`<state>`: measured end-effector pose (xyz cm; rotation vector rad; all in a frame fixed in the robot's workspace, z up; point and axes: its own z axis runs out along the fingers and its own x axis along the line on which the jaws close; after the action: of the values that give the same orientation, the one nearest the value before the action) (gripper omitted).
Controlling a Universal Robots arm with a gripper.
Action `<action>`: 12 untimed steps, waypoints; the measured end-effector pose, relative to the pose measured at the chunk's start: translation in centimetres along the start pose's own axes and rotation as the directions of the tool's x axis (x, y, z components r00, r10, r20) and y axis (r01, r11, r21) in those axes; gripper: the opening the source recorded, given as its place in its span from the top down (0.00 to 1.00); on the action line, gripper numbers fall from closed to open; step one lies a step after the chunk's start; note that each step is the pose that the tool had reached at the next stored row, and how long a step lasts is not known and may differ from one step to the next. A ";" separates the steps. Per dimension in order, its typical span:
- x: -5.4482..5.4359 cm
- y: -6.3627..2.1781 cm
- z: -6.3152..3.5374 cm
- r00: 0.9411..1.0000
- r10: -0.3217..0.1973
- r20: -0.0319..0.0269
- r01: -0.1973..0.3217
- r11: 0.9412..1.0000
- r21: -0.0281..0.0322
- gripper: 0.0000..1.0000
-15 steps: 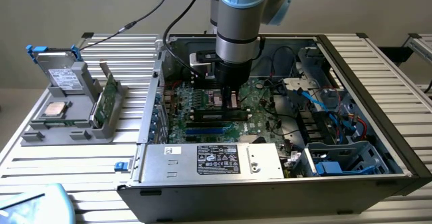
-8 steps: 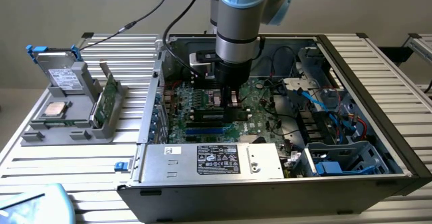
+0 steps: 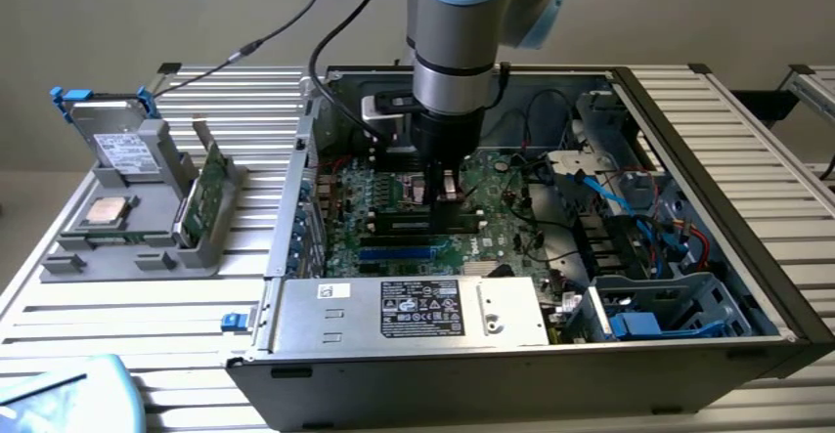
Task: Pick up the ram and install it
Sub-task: 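Insert the ram into the slot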
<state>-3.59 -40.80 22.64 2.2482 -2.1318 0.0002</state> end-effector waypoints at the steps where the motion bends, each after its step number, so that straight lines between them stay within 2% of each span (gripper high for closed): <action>1: 0.0 0.07 -0.17 1.000 0.000 0.000 0.000 1.000 0.000 0.42; 7: 0.0 0.27 -1.34 1.000 0.000 0.000 0.000 1.000 0.000 0.42; 9: 0.0 0.28 -1.33 1.000 0.000 0.000 0.000 1.000 0.000 0.51; 10: 0.0 0.28 -1.33 1.000 0.000 0.000 0.000 1.000 0.000 0.51; 12: 0.0 0.28 -1.33 1.000 0.000 0.000 0.000 1.000 0.000 0.63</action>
<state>-3.83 -40.80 23.98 2.2485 -2.1320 -0.0003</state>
